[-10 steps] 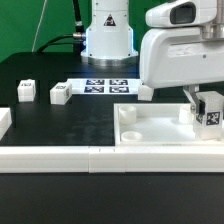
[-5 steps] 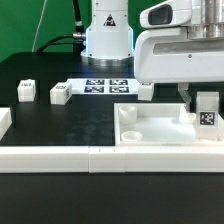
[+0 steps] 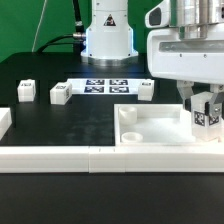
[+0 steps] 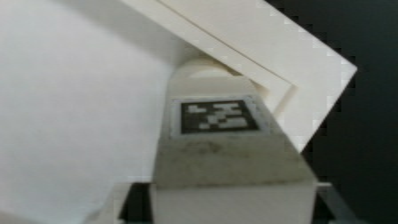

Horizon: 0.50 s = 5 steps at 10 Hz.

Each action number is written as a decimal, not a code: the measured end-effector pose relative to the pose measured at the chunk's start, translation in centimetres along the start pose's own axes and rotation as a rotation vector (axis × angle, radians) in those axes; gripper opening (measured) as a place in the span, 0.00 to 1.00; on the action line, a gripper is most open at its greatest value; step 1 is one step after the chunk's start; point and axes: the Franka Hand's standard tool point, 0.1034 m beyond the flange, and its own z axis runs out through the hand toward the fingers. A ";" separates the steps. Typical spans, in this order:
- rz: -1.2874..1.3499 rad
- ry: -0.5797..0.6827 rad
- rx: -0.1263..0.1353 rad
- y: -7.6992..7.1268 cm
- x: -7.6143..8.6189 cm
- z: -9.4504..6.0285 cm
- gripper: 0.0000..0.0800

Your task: Assemble one leg

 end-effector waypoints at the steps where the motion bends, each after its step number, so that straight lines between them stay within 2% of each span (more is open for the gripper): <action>1: 0.077 -0.004 -0.001 0.1 0.0 0.0 0.36; 3: 0.263 -0.023 -0.010 0.2 -0.2 0.0 0.37; 5: 0.291 -0.022 -0.011 0.3 -0.3 0.0 0.38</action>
Offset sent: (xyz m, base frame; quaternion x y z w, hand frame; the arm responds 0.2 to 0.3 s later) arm -0.0010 0.0012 -0.0017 -0.0001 0.0057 0.2095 0.9778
